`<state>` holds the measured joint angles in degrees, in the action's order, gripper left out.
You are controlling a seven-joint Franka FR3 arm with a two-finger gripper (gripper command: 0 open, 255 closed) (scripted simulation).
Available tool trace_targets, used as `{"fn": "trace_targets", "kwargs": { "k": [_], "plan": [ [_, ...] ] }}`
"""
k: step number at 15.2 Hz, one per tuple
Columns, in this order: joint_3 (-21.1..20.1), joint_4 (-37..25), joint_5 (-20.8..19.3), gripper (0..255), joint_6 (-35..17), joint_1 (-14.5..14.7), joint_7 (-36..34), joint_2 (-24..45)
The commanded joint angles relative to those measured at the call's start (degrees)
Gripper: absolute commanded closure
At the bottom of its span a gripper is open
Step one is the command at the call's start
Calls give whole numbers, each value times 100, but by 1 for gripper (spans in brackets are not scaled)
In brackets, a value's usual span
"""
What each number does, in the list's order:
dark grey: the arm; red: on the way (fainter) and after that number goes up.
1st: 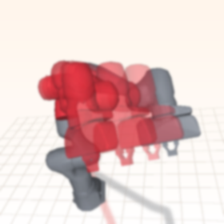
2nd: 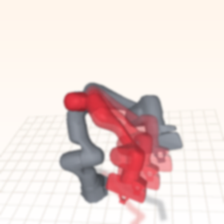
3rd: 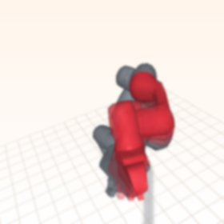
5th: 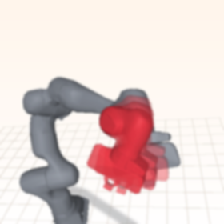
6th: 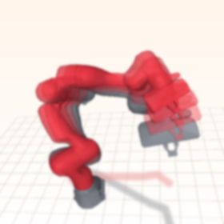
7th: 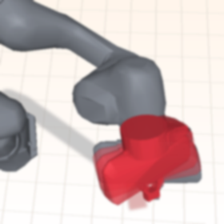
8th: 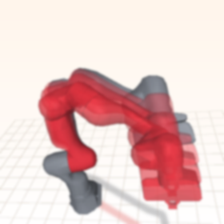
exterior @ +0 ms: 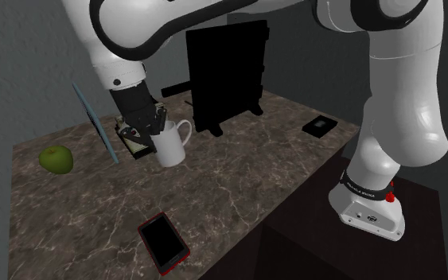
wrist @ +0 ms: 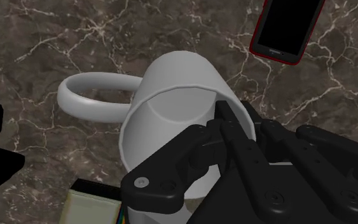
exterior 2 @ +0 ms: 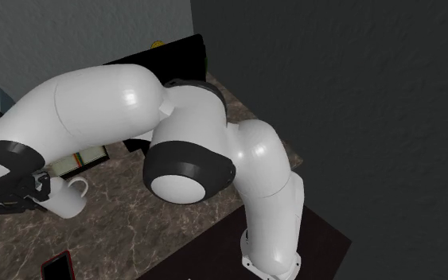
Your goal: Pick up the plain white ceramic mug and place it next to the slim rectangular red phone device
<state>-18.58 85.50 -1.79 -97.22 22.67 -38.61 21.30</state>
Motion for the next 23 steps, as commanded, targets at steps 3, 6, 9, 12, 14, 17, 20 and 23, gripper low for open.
{"fn": "trace_targets", "kwargs": {
  "k": [3,6,9,12,14,17,20,23],
  "plan": [
    [5,255,-14,255,-299,3,-7,43],
    [13,424,-28,255,-510,1,-4,87],
    [22,579,-45,255,-717,2,-3,142],
    [33,719,-65,255,-920,4,-5,208],
    [40,805,-80,255,-1053,7,-6,257],
    [53,922,-105,255,-1249,13,-10,338],
    [54,932,-107,255,-1265,14,-11,346],
    [54,932,-107,255,-1265,14,-11,346]
  ]
}}
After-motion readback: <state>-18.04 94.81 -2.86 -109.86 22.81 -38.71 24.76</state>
